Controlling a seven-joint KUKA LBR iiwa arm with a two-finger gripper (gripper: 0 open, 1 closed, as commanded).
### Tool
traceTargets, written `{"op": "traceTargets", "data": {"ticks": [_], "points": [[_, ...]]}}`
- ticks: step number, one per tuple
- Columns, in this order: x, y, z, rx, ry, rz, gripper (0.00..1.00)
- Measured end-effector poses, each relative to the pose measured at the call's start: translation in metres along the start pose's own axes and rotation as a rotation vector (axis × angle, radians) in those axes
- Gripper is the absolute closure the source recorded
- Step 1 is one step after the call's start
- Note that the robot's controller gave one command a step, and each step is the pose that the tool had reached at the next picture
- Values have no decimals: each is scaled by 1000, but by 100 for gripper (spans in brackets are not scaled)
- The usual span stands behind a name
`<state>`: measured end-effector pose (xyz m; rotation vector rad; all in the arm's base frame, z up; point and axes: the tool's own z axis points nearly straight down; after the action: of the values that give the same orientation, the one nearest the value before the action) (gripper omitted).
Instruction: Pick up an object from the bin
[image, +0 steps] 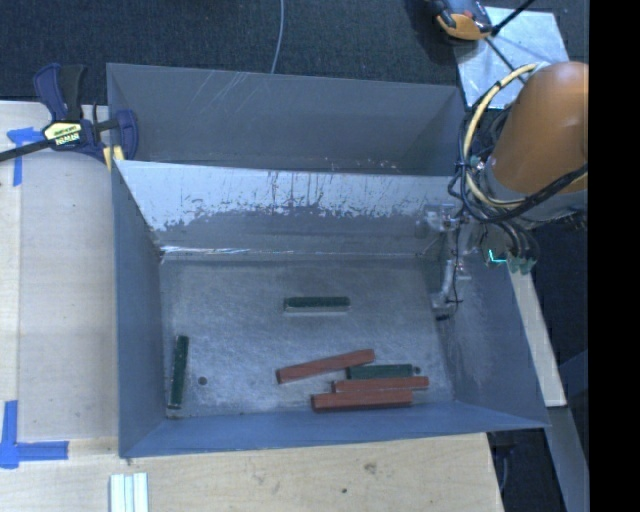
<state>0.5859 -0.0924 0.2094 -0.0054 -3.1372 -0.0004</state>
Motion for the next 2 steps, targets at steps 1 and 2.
{"op": "traceTargets", "data": {"ticks": [1, 2], "points": [[-2, 0, -5, 1, -8, -2, 0], [5, 15, 35, 3, -13, -72, 0]]}}
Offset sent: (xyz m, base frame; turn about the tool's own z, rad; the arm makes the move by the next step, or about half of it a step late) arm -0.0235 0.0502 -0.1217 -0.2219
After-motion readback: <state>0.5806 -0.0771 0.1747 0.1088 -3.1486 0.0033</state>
